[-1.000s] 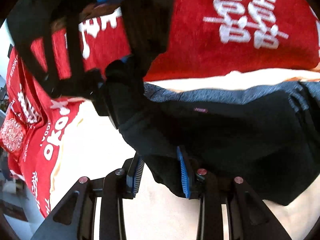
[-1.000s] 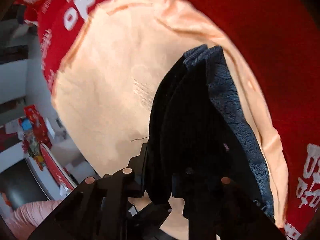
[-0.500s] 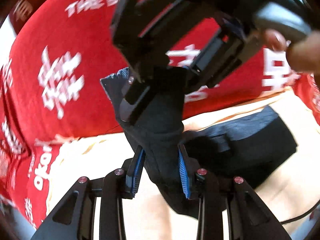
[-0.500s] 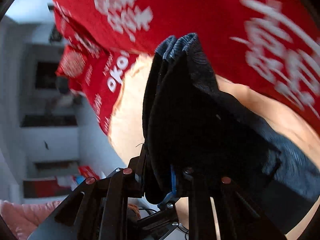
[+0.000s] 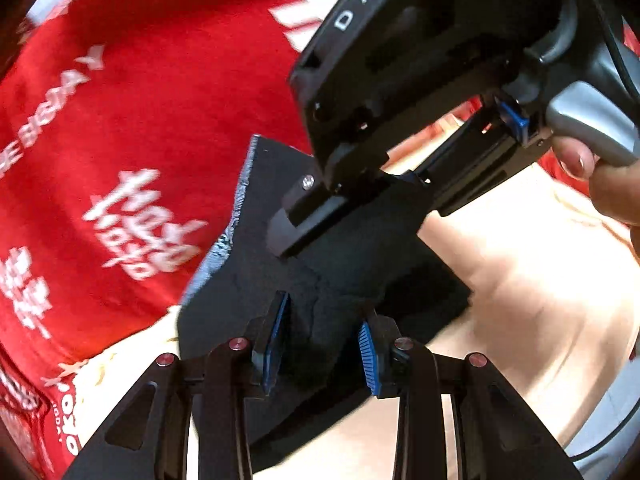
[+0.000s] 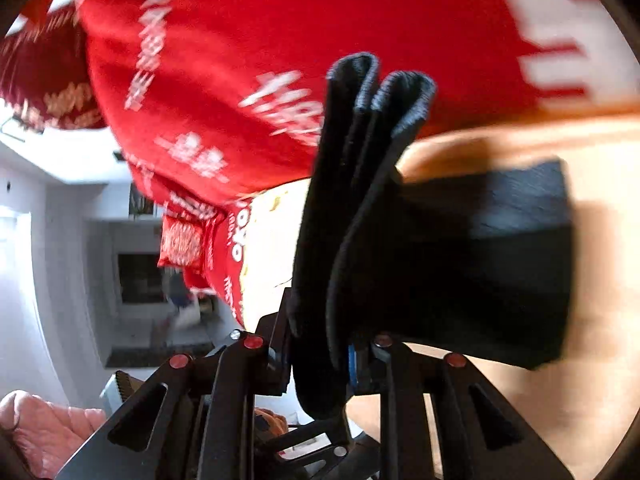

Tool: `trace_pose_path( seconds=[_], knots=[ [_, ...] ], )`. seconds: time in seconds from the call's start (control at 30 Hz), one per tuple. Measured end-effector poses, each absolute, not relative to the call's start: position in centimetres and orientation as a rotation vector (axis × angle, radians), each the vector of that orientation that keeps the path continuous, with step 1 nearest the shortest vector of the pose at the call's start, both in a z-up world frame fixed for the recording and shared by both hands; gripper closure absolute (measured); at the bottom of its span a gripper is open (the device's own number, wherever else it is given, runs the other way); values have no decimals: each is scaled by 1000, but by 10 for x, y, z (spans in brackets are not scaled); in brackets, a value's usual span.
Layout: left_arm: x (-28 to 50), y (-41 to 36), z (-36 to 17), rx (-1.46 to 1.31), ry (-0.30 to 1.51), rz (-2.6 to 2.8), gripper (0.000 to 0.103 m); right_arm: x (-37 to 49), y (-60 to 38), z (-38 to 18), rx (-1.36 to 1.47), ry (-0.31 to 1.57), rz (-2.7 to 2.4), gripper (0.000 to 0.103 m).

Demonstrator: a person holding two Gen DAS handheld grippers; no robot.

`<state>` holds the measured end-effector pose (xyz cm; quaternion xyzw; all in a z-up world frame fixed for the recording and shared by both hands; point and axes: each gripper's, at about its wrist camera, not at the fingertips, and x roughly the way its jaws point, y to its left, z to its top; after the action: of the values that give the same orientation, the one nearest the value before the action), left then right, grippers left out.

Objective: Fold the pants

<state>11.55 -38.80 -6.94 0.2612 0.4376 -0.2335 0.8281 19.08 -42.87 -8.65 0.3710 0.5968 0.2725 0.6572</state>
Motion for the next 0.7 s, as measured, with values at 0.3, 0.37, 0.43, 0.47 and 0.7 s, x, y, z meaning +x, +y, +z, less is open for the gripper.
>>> trace_pose_path(
  seconds=[0.3, 0.37, 0.43, 0.47, 0.7],
  knots=[
    [91, -421, -136, 680, 1035, -508, 69, 166, -488, -183, 984, 1414, 523, 80],
    [90, -419, -139, 699, 1034, -514, 61, 164, -490, -191, 994, 1415, 520, 80],
    [90, -416, -138, 684, 1052, -539, 53, 161, -496, -198, 1017, 1411, 513, 79],
    [89, -414, -136, 675, 1058, -545, 52, 159, -500, -200, 1025, 1410, 508, 79],
    [102, -375, -118, 540, 1168, -555, 52, 153, -502, -195, 929, 1416, 451, 73]
  ],
)
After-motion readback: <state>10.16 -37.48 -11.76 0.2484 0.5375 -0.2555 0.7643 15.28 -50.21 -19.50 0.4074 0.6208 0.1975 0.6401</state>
